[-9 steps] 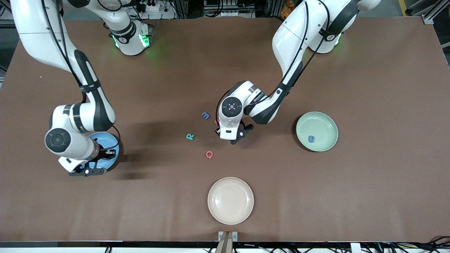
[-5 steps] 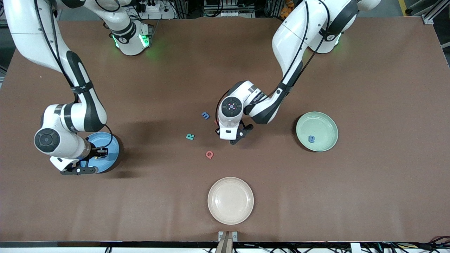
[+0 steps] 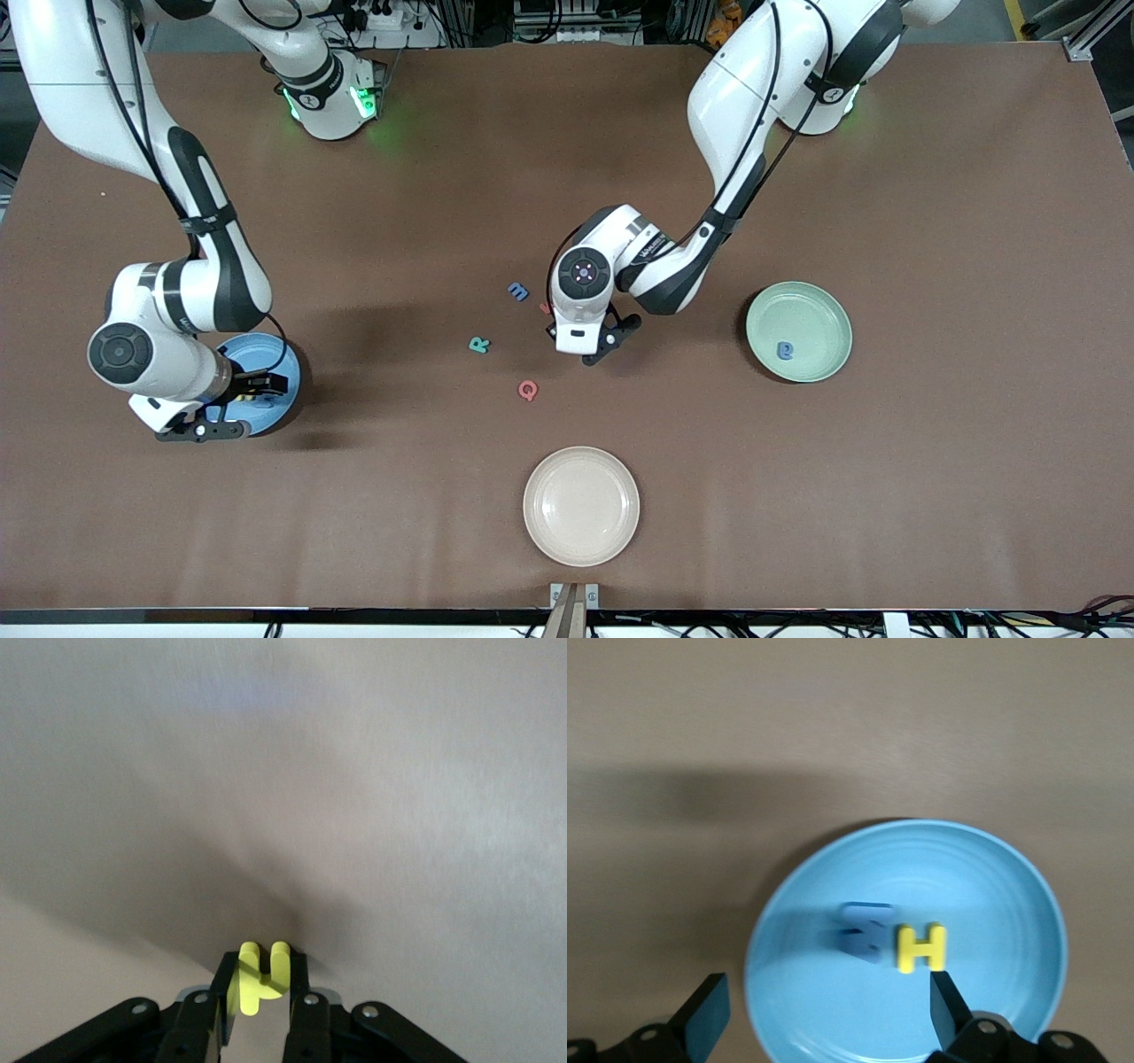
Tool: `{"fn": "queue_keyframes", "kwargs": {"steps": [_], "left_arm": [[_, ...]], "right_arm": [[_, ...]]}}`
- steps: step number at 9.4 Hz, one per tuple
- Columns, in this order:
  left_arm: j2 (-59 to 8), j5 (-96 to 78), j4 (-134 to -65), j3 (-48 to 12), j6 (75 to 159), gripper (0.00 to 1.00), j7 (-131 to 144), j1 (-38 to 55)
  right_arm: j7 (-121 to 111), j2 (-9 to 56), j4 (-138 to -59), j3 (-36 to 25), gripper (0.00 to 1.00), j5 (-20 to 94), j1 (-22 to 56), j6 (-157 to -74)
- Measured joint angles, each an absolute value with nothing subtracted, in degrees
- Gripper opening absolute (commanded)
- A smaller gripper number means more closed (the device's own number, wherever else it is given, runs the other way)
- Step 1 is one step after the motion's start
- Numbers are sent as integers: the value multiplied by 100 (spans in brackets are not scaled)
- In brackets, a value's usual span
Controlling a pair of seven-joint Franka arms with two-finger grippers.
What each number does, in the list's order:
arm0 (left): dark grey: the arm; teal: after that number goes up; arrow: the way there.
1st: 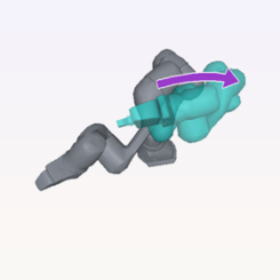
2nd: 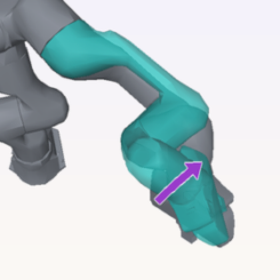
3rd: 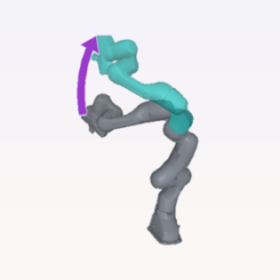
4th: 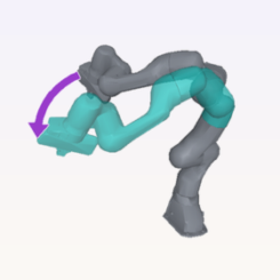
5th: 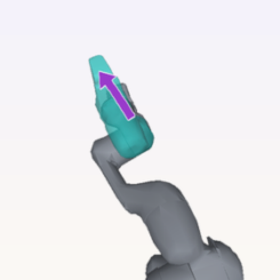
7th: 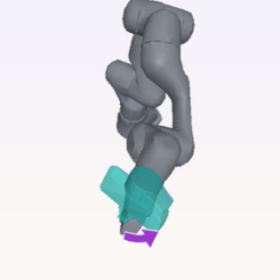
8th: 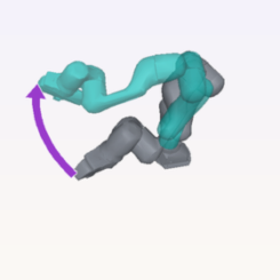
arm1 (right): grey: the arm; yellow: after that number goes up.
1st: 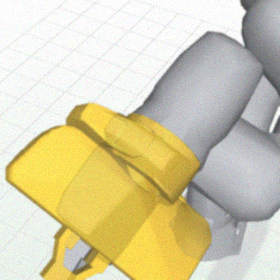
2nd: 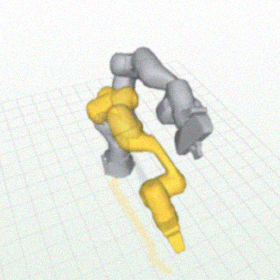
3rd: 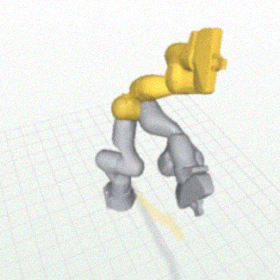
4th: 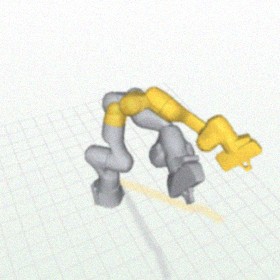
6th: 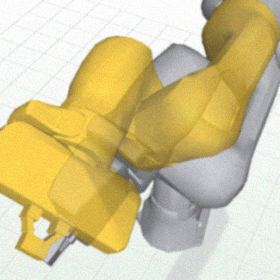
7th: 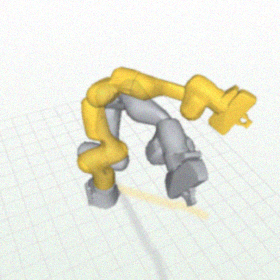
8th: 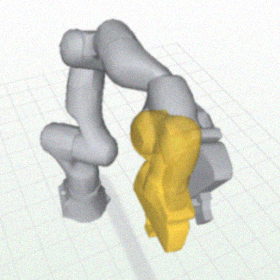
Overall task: Sort uppercase to blue plate, lowercase to green plate
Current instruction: 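Release the yellow u on the green plate while the right gripper reaches letters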
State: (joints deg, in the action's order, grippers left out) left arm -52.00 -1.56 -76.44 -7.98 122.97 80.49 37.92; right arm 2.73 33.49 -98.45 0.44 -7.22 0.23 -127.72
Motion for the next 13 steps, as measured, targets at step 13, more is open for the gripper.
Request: {"fn": "queue_keyframes", "kwargs": {"steps": [13], "left_arm": [[-2920,503,-9722,-778,10571,0,3738,1696]], "right_arm": [[5037,3725,-9591,109,100,150,2369,-13268]]}}
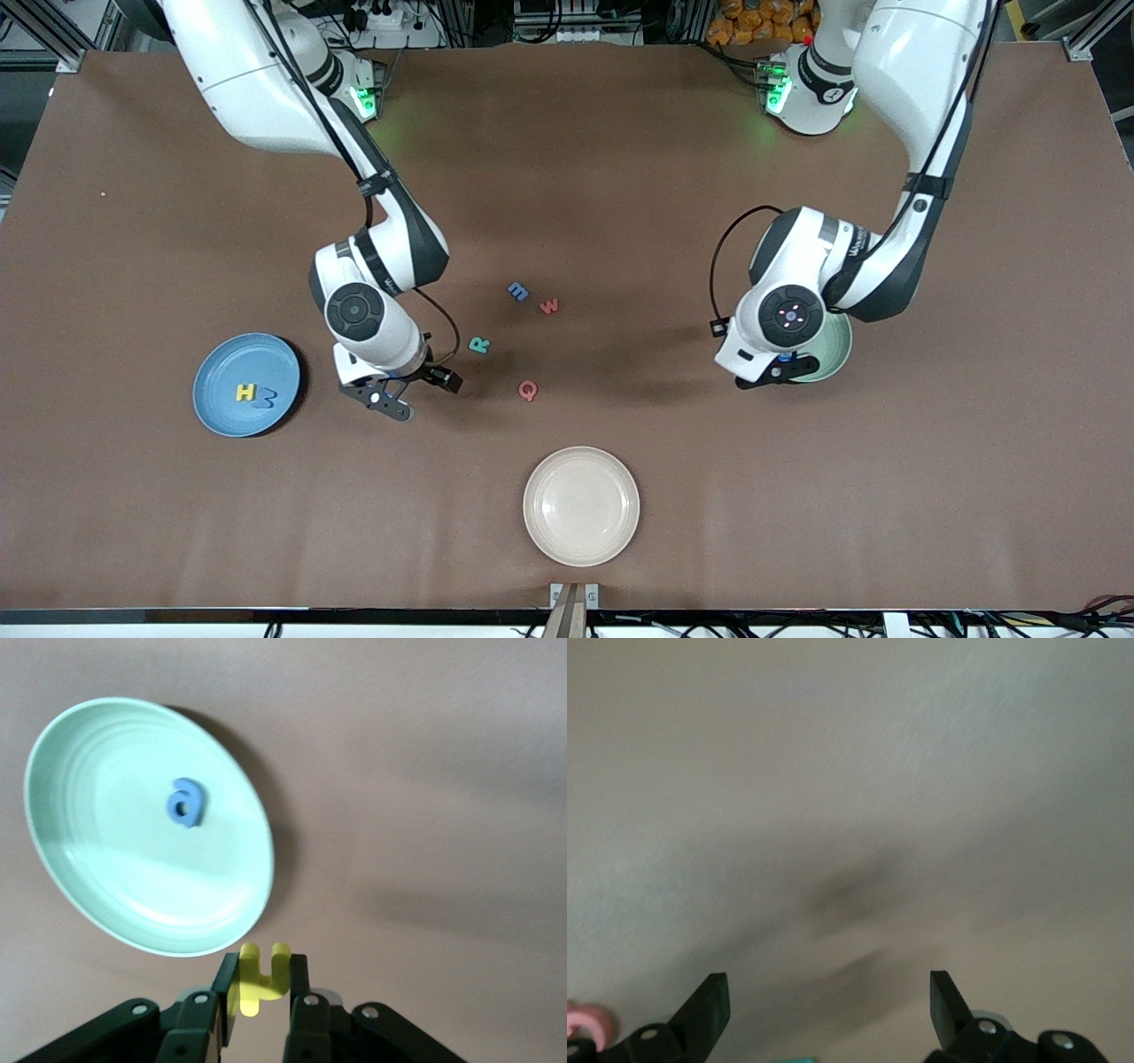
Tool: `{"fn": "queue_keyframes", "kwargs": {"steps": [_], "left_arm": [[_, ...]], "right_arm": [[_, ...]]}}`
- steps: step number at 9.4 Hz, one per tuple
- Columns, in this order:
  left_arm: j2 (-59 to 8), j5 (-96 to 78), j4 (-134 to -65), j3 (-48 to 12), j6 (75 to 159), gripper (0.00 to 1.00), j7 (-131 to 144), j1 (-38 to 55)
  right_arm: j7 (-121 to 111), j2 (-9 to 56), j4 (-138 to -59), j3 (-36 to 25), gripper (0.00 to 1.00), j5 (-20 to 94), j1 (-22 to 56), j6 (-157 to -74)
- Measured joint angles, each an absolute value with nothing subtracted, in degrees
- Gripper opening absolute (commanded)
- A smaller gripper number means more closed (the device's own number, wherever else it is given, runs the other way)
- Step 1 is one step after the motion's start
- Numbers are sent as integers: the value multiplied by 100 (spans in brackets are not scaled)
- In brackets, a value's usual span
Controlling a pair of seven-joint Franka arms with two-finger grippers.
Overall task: Sort uppercase to blue plate, lowercase to green plate
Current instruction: 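Release the yellow u on the green plate while the right gripper reaches letters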
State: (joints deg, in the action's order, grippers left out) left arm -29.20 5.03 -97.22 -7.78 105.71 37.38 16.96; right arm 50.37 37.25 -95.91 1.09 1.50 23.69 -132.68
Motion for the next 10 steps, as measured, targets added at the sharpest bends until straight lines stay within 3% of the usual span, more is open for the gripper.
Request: {"fn": "queue_keyframes", "kwargs": {"steps": [2,5,6,8,10], "left_arm": [[-2607,758,-10298,-777,10817,0,3458,1524],[-2380,922,-11298,-774,12132,0,2980,1150],[-2383,922,-11445,-774,12440,15,2905,1083],[-2385,922,-11640,-793,12674,100,2900,1083],[-2384,876,-11709,-801,12702,100,2968,1085]], "right_arm": [[5032,3842,-9584,126,100,345,2580,-13435],[4631,3993,-9580,135,100,351,2869,-13478],[4562,4013,-9580,135,100,351,2914,-13478],[4521,4063,-9628,135,100,351,2952,-13469],[4445,4084,-9806,128,100,352,2951,-13526]]}}
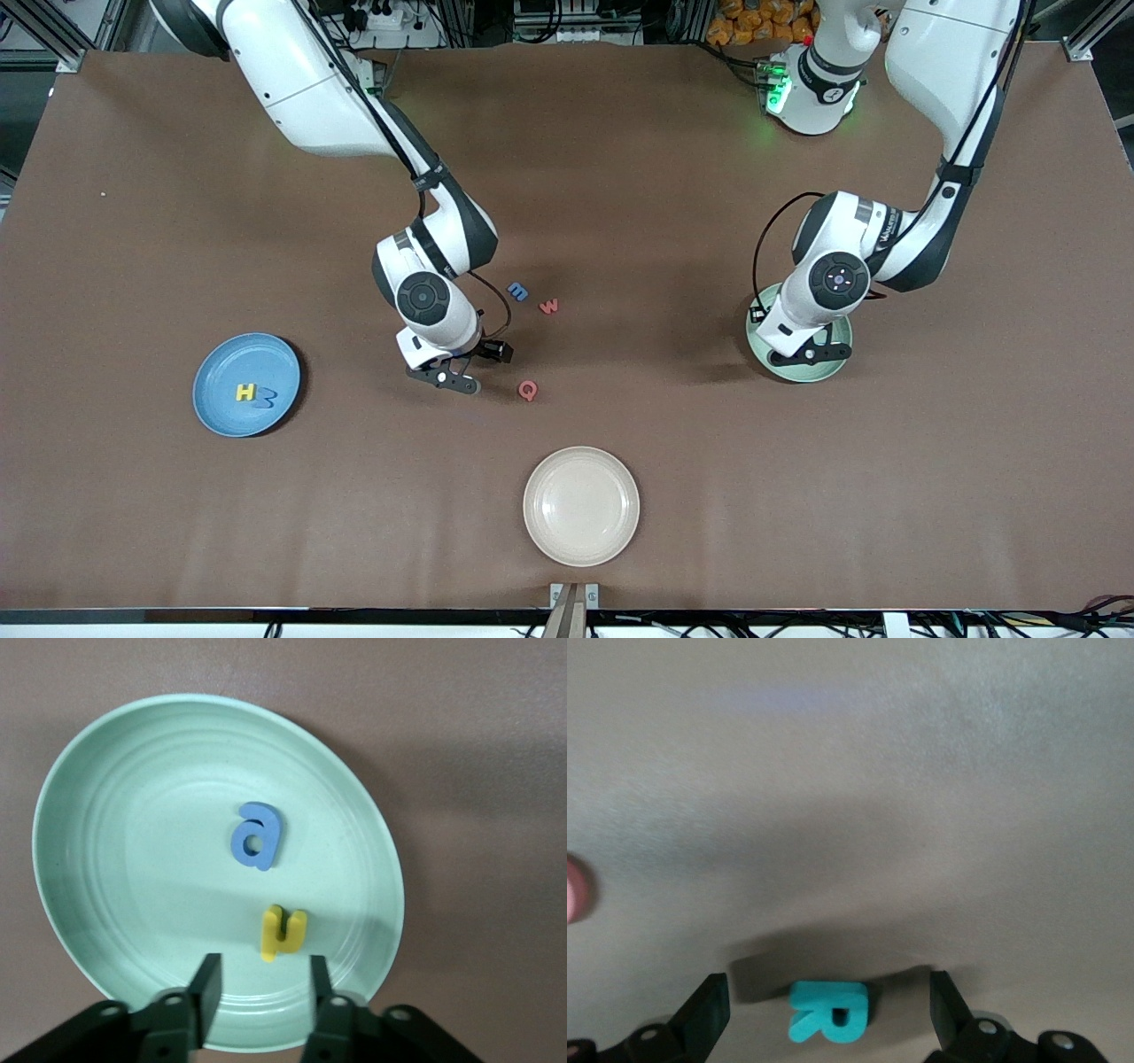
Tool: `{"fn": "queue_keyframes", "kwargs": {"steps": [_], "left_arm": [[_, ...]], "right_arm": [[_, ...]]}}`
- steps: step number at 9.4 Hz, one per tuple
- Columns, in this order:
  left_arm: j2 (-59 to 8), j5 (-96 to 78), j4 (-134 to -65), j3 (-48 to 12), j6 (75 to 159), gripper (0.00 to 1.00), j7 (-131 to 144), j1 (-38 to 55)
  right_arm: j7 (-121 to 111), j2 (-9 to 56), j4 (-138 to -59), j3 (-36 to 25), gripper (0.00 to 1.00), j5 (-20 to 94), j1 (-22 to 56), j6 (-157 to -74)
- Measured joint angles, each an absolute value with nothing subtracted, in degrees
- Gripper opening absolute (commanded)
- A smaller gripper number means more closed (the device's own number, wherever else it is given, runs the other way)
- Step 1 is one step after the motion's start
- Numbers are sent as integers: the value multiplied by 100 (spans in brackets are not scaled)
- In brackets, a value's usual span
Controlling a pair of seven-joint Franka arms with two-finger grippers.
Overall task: Sort uppercase to blue plate, lowercase to green plate
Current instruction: 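Release the yellow u on the green plate while the right gripper reaches letters, then grasp the teal R with the right gripper while the left gripper reaches the m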
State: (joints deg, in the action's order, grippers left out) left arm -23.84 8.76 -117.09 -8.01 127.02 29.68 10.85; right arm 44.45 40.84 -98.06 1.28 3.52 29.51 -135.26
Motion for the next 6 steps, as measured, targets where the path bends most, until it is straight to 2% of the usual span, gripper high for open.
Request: {"fn": "queue_keyframes", "kwargs": {"steps": [4,6], "left_arm": [[-2369,707,-11638,-828,12794,100,3056,1136],[-2436,311,-11372,-861,12808,100,3401,1402]], "right_arm": [[4430,4062,-9891,157,100,482,2952,-13705],[4429,4061,-9968,164,100,549,2953,-13864]]}}
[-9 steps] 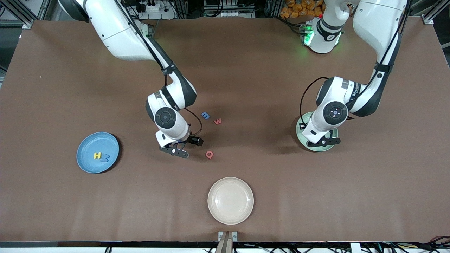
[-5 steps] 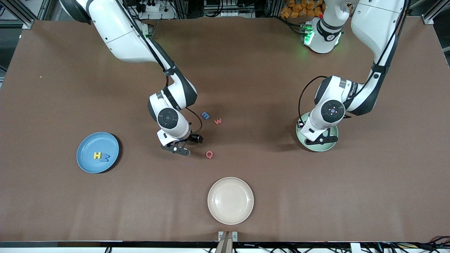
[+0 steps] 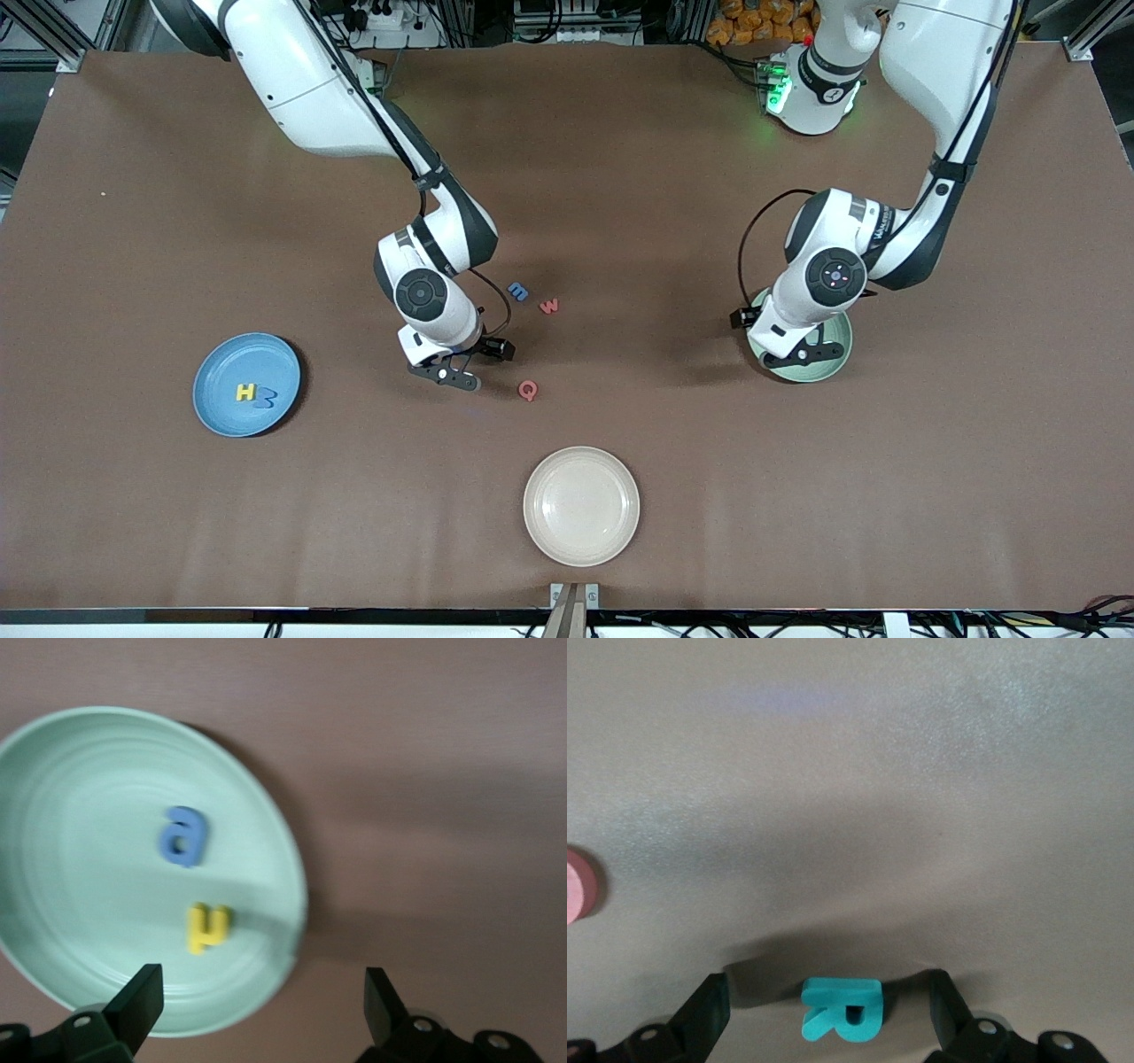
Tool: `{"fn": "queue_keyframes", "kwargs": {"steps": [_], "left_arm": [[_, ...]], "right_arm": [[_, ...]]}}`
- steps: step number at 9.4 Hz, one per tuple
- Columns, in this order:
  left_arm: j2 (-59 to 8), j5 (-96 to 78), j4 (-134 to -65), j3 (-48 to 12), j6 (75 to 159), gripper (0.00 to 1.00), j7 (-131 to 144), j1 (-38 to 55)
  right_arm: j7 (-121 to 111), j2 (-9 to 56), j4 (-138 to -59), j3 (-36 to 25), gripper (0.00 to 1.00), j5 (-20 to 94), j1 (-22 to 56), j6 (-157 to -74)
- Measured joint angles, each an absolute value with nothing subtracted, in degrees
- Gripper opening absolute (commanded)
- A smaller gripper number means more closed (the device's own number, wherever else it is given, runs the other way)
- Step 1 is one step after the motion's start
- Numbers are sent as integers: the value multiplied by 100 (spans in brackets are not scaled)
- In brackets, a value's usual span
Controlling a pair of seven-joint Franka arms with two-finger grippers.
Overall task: Sort uppercase to blue plate, lowercase to green plate
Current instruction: 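Grasp the teal R with the right gripper while the left gripper reaches the m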
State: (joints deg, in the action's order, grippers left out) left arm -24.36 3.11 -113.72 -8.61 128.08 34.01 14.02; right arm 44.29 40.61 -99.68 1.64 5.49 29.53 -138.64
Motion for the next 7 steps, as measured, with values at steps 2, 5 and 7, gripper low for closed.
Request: {"fn": "queue_keyframes", "kwargs": {"steps": [2,5,7], "left_arm": [[-2776,236,-10815,-880,12832,100,4462,1902],[-3702,215,-9680,-881,13002,100,5895,2526],[-4085,201,-9408,-887,13351,100,6383,2676]], "right_arm": [[4429,4050,-9981,164,0,553,2953,-13877],[4429,3900,-10067,165,0,555,2952,-13864],[4428,3809,-10169,184,0,557,2954,-13865]]}}
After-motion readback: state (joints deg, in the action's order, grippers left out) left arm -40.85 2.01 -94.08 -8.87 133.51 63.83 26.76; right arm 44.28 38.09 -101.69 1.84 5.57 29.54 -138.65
